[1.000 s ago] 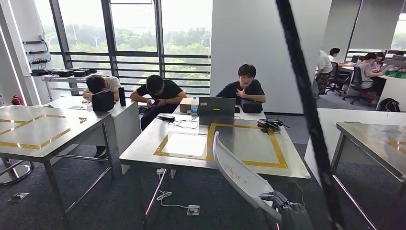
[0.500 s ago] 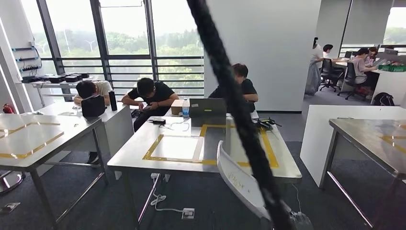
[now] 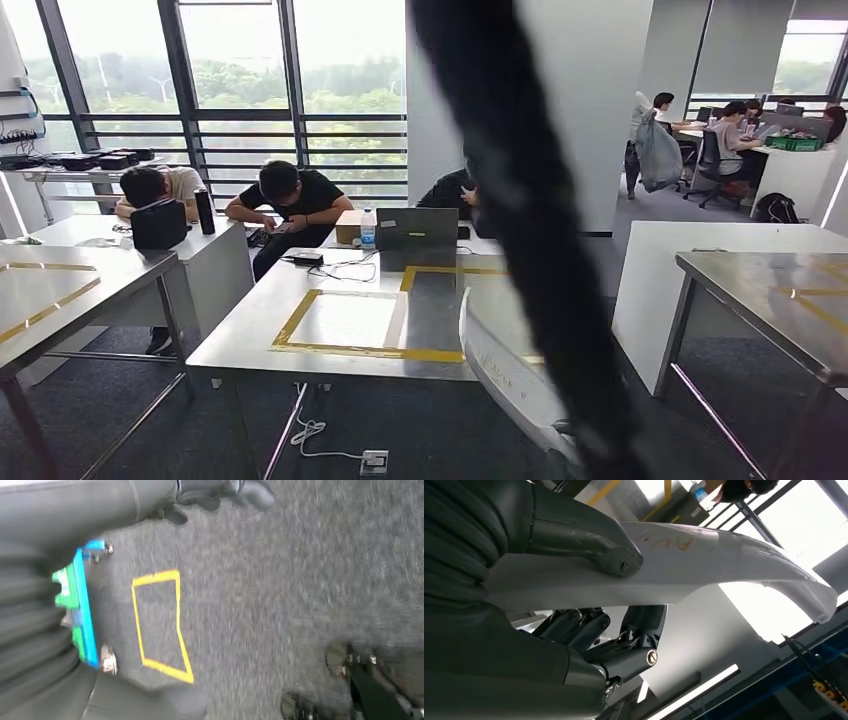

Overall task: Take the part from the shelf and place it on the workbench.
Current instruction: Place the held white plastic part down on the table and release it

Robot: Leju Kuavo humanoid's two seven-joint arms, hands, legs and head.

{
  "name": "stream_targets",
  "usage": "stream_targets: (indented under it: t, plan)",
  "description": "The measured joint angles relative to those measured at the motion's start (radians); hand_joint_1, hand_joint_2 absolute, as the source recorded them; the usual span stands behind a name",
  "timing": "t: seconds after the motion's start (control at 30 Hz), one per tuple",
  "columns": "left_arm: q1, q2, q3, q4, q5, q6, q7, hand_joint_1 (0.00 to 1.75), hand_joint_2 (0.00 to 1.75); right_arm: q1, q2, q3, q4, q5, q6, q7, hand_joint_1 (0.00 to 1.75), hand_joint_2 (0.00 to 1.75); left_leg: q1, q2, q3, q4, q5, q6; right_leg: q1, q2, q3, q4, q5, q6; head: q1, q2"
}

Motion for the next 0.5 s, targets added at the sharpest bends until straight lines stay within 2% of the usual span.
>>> stream_targets:
  t: [0.03,0.1,0.13,0.17,0.2,0.23,0.27,0.3,0.33,0.4,0.43,0.47,0.5]
  plan:
    - [-0.001,-0.001,0.0,0.0,0.0,0.0,-0.001,0.0,1.75,-0.002,-0.001,-0.002,0.0,-0.002,-0.001,-0.002,1.75,1.75,0.002,-0.001,0.012,-0.004,-0.007,0.007,0.0,-0.003,-0.017,0.04,0.022,0.005,0.001,0.0]
    - [-0.002,-0.002,0.0,-0.001,0.0,0.001,0.0,0.0,1.75,-0.006,-0.004,-0.005,0.002,-0.003,-0.002,-0.003,1.75,1.75,0.003,-0.002,0.044,-0.009,-0.027,0.018,-0.002,-0.011,-0.098,0.158,0.053,0.013,0.003,0.0]
    - [-0.003,-0.002,0.0,-0.001,0.0,0.002,0.001,0.0,1.75,-0.006,-0.005,-0.006,0.003,-0.004,-0.002,-0.003,1.75,1.75,0.002,-0.002,0.06,-0.01,-0.041,0.021,-0.003,-0.013,-0.148,0.213,0.04,0.015,0.003,0.0]
    - [-0.003,-0.002,0.0,-0.001,0.0,0.002,0.002,0.0,1.75,-0.006,-0.007,-0.006,0.004,-0.004,-0.002,-0.003,1.75,1.75,0.001,-0.003,0.078,-0.011,-0.057,0.022,-0.003,-0.014,-0.194,0.252,0.005,0.017,0.003,0.0]
    - [-0.003,-0.002,0.0,-0.001,0.0,0.003,0.004,0.0,1.75,-0.006,-0.007,-0.006,0.006,-0.004,-0.002,-0.003,1.75,1.75,0.001,-0.005,0.096,-0.011,-0.073,0.023,-0.003,-0.014,-0.23,0.269,-0.042,0.018,0.004,0.0]
    - [-0.003,-0.002,0.0,-0.002,0.0,0.004,0.006,0.0,1.75,-0.006,-0.007,-0.006,0.007,-0.003,-0.001,-0.002,1.75,1.75,0.0,-0.006,0.118,-0.011,-0.091,0.023,-0.003,-0.014,-0.259,0.265,-0.091,0.018,0.004,0.0]
    - [-0.002,-0.002,0.0,-0.002,0.0,0.005,0.007,0.0,1.75,-0.007,-0.007,-0.006,0.009,-0.003,0.001,-0.002,1.75,1.75,0.0,-0.007,0.139,-0.011,-0.108,0.022,-0.003,-0.015,-0.277,0.244,-0.119,0.018,0.005,0.0]
    - [-0.002,-0.003,0.001,-0.002,0.0,0.005,0.01,0.0,1.75,-0.009,-0.007,-0.006,0.011,-0.003,0.003,-0.001,1.75,1.75,-0.002,-0.008,0.163,-0.012,-0.126,0.022,-0.003,-0.015,-0.288,0.202,-0.109,0.015,0.005,0.0]
    - [-0.002,-0.004,0.001,-0.001,0.0,0.006,0.013,0.0,1.75,-0.011,-0.007,-0.006,0.015,-0.002,0.004,-0.001,1.75,1.75,-0.002,-0.008,0.183,-0.012,-0.146,0.021,-0.002,-0.017,-0.294,0.145,-0.051,0.01,0.005,0.0]
    - [-0.003,-0.006,0.001,-0.001,-0.002,0.006,0.022,0.0,1.75,-0.018,-0.008,-0.006,0.026,-0.002,0.008,0.002,1.75,1.75,-0.005,-0.009,0.219,-0.012,-0.186,0.015,0.005,-0.02,-0.291,0.04,0.123,-0.001,0.004,0.0]
    - [-0.005,-0.007,0.001,-0.001,-0.003,0.007,0.027,0.0,1.75,-0.021,-0.009,-0.008,0.03,-0.001,0.009,0.004,1.75,1.75,-0.005,-0.01,0.238,-0.012,-0.201,0.01,0.01,-0.021,-0.283,0.013,0.182,-0.005,0.004,0.0]
    - [-0.009,-0.008,0.0,-0.001,-0.006,0.007,0.03,0.0,1.75,-0.027,-0.009,-0.01,0.032,0.0,0.011,0.005,1.75,1.75,-0.004,-0.011,0.255,-0.006,-0.206,0.002,0.014,-0.02,-0.271,0.003,0.199,-0.01,0.002,0.0]
    - [-0.014,-0.008,0.0,-0.002,-0.009,0.007,0.033,0.0,1.75,-0.035,-0.009,-0.011,0.032,0.001,0.012,0.007,1.75,1.75,-0.003,-0.011,0.261,0.007,-0.202,-0.007,0.015,-0.018,-0.255,0.002,0.192,-0.016,0.001,0.0]
